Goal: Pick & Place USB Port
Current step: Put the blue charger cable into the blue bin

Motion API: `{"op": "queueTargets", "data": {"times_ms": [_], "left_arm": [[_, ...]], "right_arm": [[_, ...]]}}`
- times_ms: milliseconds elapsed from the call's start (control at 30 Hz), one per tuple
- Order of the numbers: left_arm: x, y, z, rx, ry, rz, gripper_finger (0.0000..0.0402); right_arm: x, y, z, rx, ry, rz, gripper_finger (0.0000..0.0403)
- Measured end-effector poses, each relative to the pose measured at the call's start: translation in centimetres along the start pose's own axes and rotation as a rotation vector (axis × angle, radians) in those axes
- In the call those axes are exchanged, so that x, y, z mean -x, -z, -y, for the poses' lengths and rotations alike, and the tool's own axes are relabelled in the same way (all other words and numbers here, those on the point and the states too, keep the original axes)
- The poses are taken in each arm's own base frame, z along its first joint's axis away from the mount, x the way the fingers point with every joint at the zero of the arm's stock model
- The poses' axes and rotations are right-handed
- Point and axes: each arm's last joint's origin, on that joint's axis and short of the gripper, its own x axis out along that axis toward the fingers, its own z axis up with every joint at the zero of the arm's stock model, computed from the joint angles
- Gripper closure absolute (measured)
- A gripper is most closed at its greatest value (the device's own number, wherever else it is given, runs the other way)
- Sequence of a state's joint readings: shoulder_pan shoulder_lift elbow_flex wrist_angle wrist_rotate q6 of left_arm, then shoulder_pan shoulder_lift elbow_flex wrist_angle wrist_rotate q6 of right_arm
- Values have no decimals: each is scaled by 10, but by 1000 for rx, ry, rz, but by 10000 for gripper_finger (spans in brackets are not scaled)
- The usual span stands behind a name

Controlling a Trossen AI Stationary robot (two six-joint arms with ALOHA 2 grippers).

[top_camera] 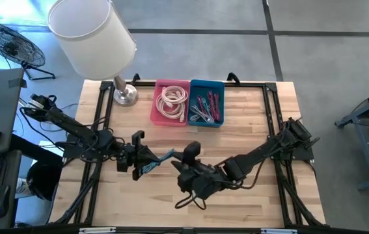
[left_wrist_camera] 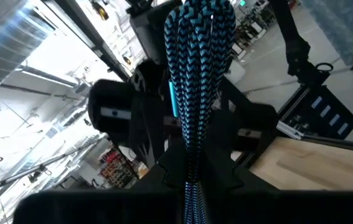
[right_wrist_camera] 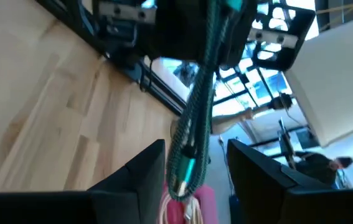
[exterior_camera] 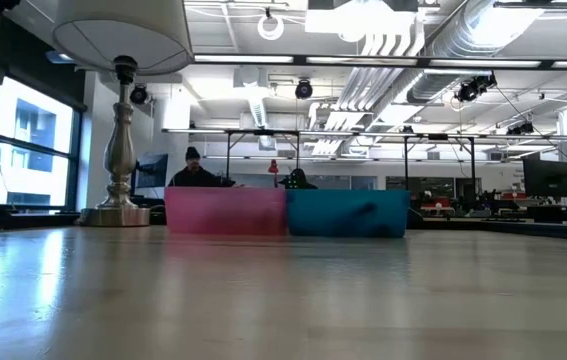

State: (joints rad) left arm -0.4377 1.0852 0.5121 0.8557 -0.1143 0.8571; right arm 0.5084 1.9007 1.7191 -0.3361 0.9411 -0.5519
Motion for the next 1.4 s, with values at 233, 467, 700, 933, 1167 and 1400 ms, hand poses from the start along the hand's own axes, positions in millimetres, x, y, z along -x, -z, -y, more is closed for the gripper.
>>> {"op": "queueTargets", "data": {"times_ms": [233,467,700,933,1167,1400], "left_arm": [[0,1,1,-3,11,-9,387],[0,1,1,-4,15,-13,387],[0,2,2,-5,20,-17,387],[0,3,4,18,38,-40,361],[-1,2,0,98,-15,-57,291],[10,-11,-16,23,-44,-49,254]], "right_arm": [[-6,-1,5,-38,-24,42,238],[-20,-1,15,-97,-85,111,238],[-29,2,21,-157,-149,152,244],[-31,4,21,-145,-171,150,379],[-31,6,21,-144,-143,111,390],[-26,9,19,-109,-31,10,390]]}}
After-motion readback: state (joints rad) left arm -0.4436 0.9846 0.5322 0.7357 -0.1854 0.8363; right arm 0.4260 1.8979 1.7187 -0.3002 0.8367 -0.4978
